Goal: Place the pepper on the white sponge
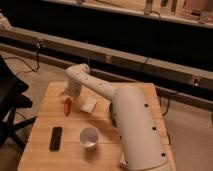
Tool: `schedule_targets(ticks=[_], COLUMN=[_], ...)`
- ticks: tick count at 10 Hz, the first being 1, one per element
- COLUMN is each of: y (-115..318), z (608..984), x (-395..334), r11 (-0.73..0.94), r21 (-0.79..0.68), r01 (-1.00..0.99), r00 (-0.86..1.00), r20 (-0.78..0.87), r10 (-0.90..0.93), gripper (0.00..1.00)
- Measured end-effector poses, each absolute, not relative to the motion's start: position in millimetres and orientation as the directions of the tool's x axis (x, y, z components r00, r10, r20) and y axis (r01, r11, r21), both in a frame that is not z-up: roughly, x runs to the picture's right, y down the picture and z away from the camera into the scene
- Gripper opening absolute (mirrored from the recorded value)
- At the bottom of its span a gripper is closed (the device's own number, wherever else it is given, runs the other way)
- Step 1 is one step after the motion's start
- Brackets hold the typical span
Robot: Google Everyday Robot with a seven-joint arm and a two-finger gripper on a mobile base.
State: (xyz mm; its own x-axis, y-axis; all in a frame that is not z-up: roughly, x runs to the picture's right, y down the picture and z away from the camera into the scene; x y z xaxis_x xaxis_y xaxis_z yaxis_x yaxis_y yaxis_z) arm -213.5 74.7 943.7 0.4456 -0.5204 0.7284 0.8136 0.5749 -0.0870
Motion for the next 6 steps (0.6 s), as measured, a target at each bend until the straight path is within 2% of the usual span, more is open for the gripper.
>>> schedule_targets(ticks=[1,6], y=[75.5,77.3], z=[943.3,949.6], x=[-215.8,-236.3], r11=[0.572,0.531], r21=[-0.085,-0.067], r01=[0.816,0.845], r00=[0.442,0.395], r20=[0.729,0.748], r10=[-0.522,-0.533], gripper=[0.73,0.16])
